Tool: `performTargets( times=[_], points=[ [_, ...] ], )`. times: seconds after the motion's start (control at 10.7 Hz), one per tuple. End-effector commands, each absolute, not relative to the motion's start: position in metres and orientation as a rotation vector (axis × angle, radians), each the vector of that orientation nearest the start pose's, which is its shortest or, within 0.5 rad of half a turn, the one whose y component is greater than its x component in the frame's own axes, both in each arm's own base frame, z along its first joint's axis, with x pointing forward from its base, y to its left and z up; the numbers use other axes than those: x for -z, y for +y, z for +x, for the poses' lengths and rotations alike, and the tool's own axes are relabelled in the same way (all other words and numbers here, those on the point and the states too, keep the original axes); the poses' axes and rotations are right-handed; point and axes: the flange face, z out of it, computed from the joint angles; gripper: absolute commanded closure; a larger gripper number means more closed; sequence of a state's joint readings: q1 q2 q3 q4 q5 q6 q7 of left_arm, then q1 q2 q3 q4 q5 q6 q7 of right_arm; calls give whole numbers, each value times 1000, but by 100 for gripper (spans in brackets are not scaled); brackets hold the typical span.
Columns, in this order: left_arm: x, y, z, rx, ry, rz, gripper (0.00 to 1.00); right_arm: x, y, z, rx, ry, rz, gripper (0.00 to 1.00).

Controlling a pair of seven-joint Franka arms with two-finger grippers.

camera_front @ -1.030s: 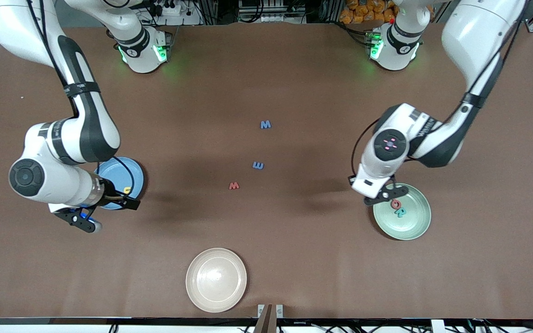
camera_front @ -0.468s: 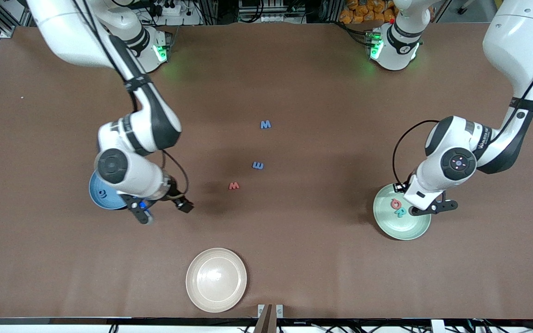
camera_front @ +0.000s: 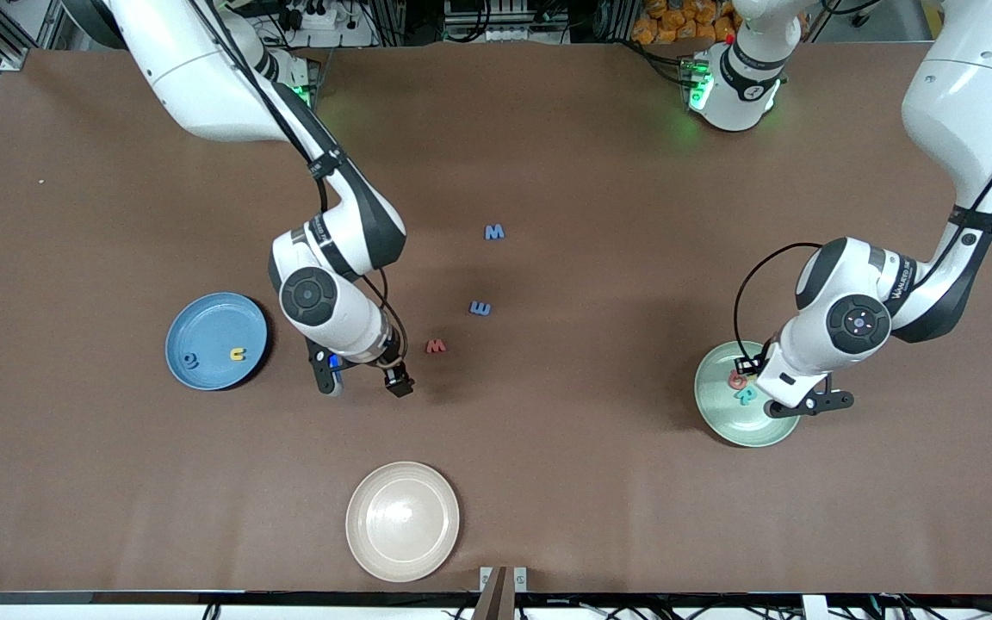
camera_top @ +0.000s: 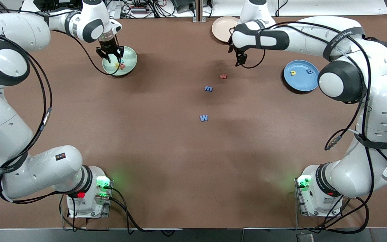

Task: Sort upper and lower case letters into plates
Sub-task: 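Drop the yellow H on the green plate while the right gripper returns, then grasp the pink W with the right gripper while the left gripper reaches w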

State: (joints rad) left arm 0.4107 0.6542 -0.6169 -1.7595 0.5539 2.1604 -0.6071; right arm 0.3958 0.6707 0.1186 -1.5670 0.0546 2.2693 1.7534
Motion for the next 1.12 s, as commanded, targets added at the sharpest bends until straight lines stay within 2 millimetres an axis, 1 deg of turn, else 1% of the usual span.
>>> performTargets(
  times=[0.0,0.09,0.19,0.28,0.47,0.56,0.66,0.84,1.03],
  points=[
    [-246,-86,645,-64,-183,-3014,0,-252,359,611,-67,2072,-2292,0],
    [-253,-92,643,-61,-191,-3018,0,-243,363,606,-38,2135,-2262,0],
    [-261,-108,634,-57,-173,-3022,0,-227,374,599,-36,2157,-2252,0],
    [-268,-124,625,-50,-171,-3021,0,-214,378,593,-28,2151,-2255,0],
    [-275,-165,600,-51,-205,-3025,0,-199,377,585,-31,2149,-2234,0],
    [-276,-190,585,-58,-229,-3035,0,-193,377,582,-32,2153,-2226,0],
    [-278,-211,574,-61,-251,-3043,0,-190,375,581,-34,2157,-2227,0],
    [-277,-239,555,-60,-251,-3055,0,-188,376,580,-39,2160,-2228,0],
    [-276,-269,533,-69,-211,-3066,0,-178,382,575,-46,2156,-2246,0]
  ],
)
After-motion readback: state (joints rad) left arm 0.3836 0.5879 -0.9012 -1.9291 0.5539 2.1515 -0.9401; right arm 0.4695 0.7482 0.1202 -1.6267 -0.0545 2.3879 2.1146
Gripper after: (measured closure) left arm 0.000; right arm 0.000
